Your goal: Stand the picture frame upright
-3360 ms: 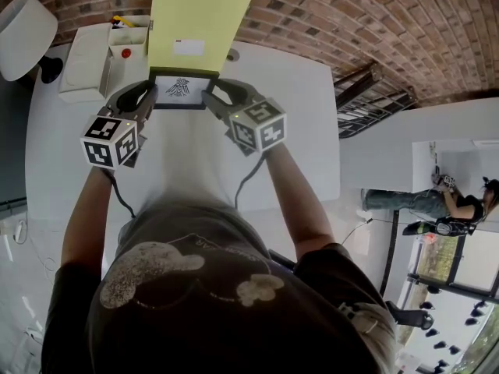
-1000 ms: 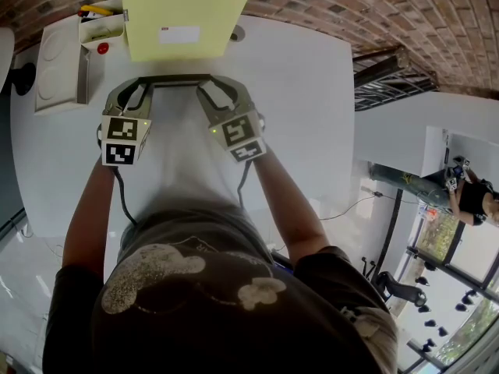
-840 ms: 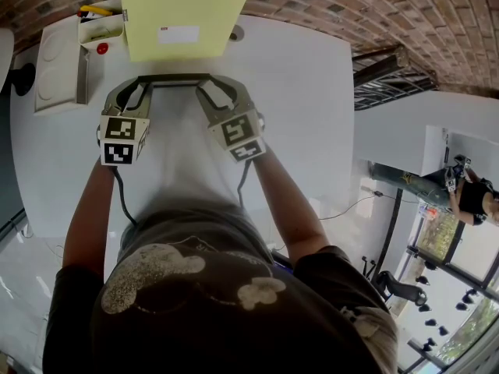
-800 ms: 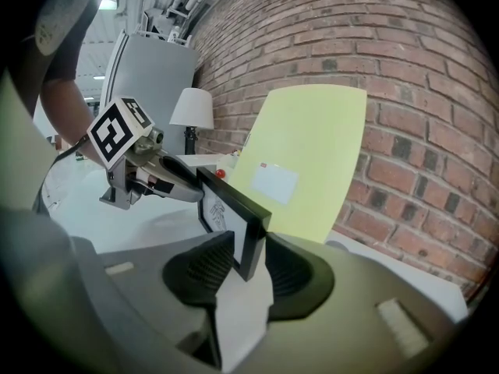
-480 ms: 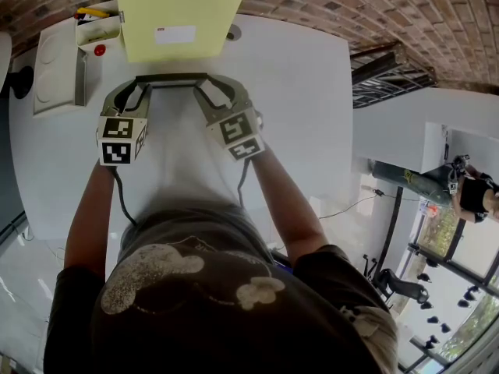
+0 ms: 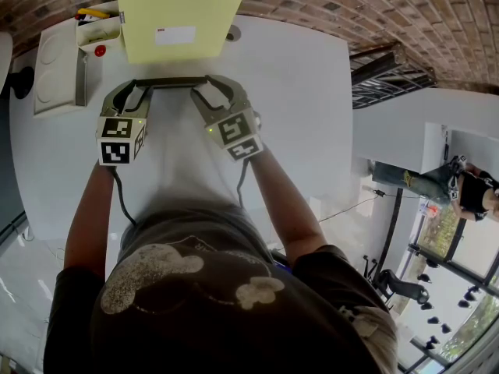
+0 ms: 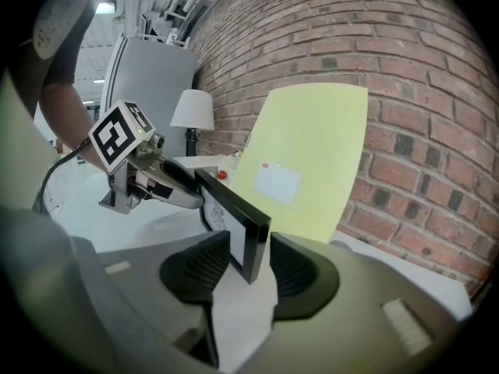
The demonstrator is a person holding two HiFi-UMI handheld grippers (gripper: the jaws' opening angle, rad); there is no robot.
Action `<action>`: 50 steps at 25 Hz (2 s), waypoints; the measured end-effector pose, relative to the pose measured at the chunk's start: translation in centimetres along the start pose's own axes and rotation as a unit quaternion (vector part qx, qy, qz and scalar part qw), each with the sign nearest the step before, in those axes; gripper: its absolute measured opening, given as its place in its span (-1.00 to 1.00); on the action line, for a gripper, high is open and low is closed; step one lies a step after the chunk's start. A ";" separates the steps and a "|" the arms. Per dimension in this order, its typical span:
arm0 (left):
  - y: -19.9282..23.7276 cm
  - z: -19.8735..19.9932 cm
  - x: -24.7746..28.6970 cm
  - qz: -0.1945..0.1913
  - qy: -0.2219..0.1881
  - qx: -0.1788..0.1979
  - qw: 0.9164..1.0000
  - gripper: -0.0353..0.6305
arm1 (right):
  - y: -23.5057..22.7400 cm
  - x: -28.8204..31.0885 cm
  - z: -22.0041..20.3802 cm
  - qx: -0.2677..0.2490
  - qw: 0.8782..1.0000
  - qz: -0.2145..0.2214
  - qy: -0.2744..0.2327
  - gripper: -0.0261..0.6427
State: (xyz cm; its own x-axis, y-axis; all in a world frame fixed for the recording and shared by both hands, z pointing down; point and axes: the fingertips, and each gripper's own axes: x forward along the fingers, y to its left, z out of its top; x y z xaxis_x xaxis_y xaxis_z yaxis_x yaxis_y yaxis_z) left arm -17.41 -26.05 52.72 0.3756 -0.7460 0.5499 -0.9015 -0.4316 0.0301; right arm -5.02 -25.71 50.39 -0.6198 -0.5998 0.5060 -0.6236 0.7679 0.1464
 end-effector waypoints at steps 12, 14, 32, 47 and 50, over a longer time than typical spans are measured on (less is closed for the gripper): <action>-1.0 -0.7 -0.5 -0.022 0.018 -0.017 0.999 -0.12 | -0.4 -0.7 -0.4 0.018 1.000 -0.010 0.006 -0.38; -1.2 -0.5 -1.0 -0.020 0.018 -0.020 0.999 -0.05 | -0.4 -1.2 -0.2 0.019 1.000 -0.013 0.002 -0.38; -3.7 1.8 -11.9 0.082 -0.058 -0.031 0.994 0.04 | 1.1 -8.0 4.7 -0.008 0.996 0.012 -0.088 -0.38; -4.2 1.6 -21.7 0.225 -0.115 -0.065 0.965 -0.13 | 7.1 -7.7 8.9 -0.019 0.981 0.118 -0.154 -0.53; -4.5 1.3 -22.2 0.227 -0.119 -0.071 0.964 -0.19 | 7.4 -7.9 8.5 -0.021 0.982 0.115 -0.146 -0.66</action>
State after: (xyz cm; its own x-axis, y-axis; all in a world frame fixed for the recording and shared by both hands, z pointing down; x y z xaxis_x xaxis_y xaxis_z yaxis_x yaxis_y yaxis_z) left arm -21.44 -8.19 39.33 -0.0420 -0.9445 0.3257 -0.9985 0.0285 -0.0462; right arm -8.79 -17.17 40.20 -0.8557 -0.4440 0.2657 -0.4353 0.8953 0.0945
